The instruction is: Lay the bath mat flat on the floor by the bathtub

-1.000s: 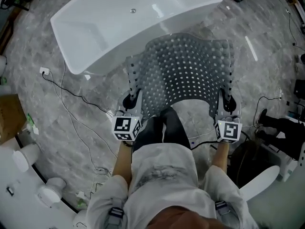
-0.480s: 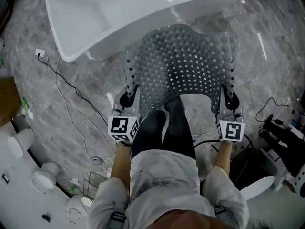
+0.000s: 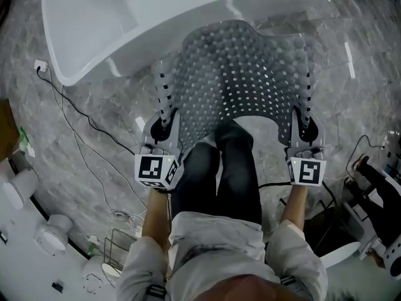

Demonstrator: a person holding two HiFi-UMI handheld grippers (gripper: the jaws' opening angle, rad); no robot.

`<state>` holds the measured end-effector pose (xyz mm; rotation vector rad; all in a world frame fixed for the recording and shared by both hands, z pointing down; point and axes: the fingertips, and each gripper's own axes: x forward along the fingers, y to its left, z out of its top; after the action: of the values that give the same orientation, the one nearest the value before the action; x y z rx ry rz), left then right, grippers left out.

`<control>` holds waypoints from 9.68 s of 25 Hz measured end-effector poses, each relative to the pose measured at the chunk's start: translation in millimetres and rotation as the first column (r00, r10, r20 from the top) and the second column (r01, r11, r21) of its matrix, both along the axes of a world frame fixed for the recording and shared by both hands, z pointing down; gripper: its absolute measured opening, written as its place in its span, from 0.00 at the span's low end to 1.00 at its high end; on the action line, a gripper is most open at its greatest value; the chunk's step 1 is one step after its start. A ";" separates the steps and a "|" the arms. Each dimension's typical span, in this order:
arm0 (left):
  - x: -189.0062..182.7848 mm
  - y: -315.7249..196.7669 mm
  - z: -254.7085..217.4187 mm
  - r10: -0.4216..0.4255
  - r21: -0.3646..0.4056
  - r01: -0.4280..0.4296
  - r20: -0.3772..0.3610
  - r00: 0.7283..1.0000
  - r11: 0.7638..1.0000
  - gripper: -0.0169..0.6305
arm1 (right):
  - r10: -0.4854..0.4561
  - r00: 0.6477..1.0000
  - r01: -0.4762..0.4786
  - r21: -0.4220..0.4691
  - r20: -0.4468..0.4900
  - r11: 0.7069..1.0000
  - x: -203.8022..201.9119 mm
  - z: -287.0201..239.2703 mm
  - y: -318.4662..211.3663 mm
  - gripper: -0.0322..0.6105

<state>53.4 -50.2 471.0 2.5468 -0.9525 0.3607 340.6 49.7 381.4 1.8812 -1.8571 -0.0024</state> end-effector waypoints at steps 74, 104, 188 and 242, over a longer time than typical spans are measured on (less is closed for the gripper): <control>-93.3 8.9 64.4 -0.116 -0.272 0.227 0.369 0.922 0.935 0.14 | -0.045 0.998 0.061 -0.364 0.054 0.929 17.5 94.8 -20.5 0.19; -115.0 4.4 110.3 -0.192 -0.218 0.327 0.478 0.857 0.919 0.25 | -0.101 0.961 -0.037 -0.480 -0.259 0.877 61.4 184.7 -48.9 0.29; -193.1 -5.7 92.8 -0.341 -0.261 0.422 0.305 0.889 0.868 0.38 | -0.593 0.732 0.669 -0.187 0.336 0.720 -329.5 111.0 -101.0 0.28; -38.4 47.7 71.8 0.243 -0.459 -0.230 -0.031 0.970 0.858 0.50 | -0.222 0.508 0.581 -0.141 0.832 0.801 -301.6 128.0 -103.4 0.20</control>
<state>15.0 -2.5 542.8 2.2166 -0.4810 0.6155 39.0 -53.7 509.4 1.1213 -2.5703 1.1584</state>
